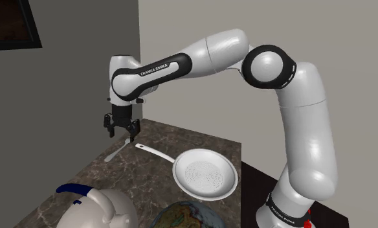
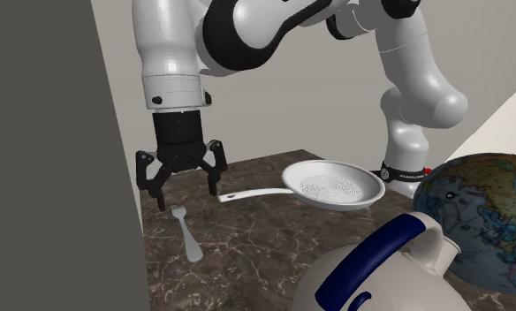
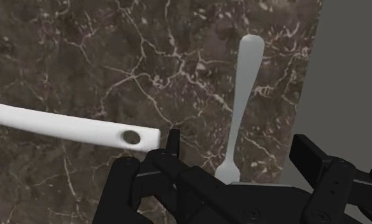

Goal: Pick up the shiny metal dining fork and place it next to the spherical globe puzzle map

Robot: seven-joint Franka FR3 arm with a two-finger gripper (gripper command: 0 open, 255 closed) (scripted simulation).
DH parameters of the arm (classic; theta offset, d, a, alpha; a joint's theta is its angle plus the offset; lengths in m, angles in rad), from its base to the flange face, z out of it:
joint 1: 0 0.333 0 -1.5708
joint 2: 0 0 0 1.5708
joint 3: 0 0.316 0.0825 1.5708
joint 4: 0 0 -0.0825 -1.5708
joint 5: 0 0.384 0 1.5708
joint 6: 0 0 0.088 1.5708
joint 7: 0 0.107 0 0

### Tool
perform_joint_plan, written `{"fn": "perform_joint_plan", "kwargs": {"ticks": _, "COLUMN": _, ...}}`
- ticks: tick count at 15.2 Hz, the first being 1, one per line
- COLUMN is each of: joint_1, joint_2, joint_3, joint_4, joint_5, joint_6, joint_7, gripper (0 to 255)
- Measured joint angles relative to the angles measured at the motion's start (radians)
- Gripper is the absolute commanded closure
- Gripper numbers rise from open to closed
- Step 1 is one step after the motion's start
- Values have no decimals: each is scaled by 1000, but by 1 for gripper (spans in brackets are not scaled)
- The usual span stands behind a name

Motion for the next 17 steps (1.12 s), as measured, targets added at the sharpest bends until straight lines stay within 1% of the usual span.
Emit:
{"fn": "perform_joint_plan", "kwargs": {"ticks": 1, "joint_1": 8, "joint_2": 34, "joint_3": -8, "joint_4": 35, "joint_5": -5, "joint_6": -4, "joint_7": 18, "gripper": 0}}
{"fn": "perform_joint_plan", "kwargs": {"ticks": 4, "joint_1": 18, "joint_2": 72, "joint_3": -17, "joint_4": 54, "joint_5": -12, "joint_6": 12, "joint_7": 35, "gripper": 0}}
{"fn": "perform_joint_plan", "kwargs": {"ticks": 9, "joint_1": 27, "joint_2": 107, "joint_3": -24, "joint_4": 38, "joint_5": -22, "joint_6": 62, "joint_7": 42, "gripper": 0}}
{"fn": "perform_joint_plan", "kwargs": {"ticks": 15, "joint_1": 26, "joint_2": 107, "joint_3": -24, "joint_4": 30, "joint_5": -22, "joint_6": 70, "joint_7": 42, "gripper": 0}}
{"fn": "perform_joint_plan", "kwargs": {"ticks": 16, "joint_1": 26, "joint_2": 107, "joint_3": -24, "joint_4": 30, "joint_5": -22, "joint_6": 70, "joint_7": 42, "gripper": 255}}
{"fn": "perform_joint_plan", "kwargs": {"ticks": 17, "joint_1": 26, "joint_2": 107, "joint_3": -24, "joint_4": 30, "joint_5": -22, "joint_6": 70, "joint_7": 42, "gripper": 255}}
